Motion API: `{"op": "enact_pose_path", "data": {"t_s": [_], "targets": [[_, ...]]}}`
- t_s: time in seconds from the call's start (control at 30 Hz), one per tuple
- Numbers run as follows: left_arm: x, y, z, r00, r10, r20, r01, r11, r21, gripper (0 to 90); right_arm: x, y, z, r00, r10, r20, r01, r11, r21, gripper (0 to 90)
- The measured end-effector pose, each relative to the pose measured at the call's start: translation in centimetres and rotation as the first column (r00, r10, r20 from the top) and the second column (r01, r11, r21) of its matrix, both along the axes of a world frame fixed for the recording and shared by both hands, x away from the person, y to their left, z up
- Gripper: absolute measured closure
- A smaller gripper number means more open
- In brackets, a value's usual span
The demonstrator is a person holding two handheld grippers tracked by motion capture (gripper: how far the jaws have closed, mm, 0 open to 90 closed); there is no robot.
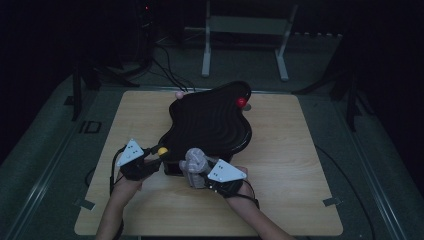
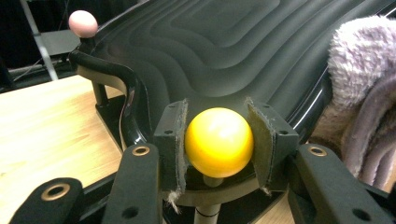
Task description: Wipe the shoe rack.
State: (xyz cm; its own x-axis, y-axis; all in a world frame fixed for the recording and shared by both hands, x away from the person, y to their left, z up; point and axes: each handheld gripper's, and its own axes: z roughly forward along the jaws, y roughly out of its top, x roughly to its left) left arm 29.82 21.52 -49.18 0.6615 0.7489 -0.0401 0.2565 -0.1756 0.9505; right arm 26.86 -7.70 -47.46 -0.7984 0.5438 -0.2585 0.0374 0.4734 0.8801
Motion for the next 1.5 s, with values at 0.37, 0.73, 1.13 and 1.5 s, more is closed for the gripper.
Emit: {"op": "enact_pose_path", "data": {"t_s": [0.37,0.73,1.13,1.5], "targets": [[0.0,0.0,-0.1,1.0000,0.000,0.002,0.001,1.0000,-0.005,59.2,-0.7,-2.0,0.8,0.9992,-0.030,0.025,0.029,0.9984,0.048,68.0],[0.0,-0.1,-0.1,1.0000,-0.001,0.002,0.001,1.0000,-0.007,59.3,-1.1,-4.3,1.8,0.9989,-0.045,0.014,0.044,0.9963,0.074,67.9],[0.0,-0.1,0.0,1.0000,-0.006,0.001,0.006,1.0000,-0.002,59.2,-1.8,-6.6,3.6,0.9977,-0.062,0.029,0.058,0.9923,0.109,67.5],[0.0,-0.1,0.0,1.0000,-0.005,0.000,0.005,1.0000,-0.003,59.2,-2.1,-8.6,4.6,0.9947,-0.090,0.049,0.084,0.9889,0.123,67.1]]}}
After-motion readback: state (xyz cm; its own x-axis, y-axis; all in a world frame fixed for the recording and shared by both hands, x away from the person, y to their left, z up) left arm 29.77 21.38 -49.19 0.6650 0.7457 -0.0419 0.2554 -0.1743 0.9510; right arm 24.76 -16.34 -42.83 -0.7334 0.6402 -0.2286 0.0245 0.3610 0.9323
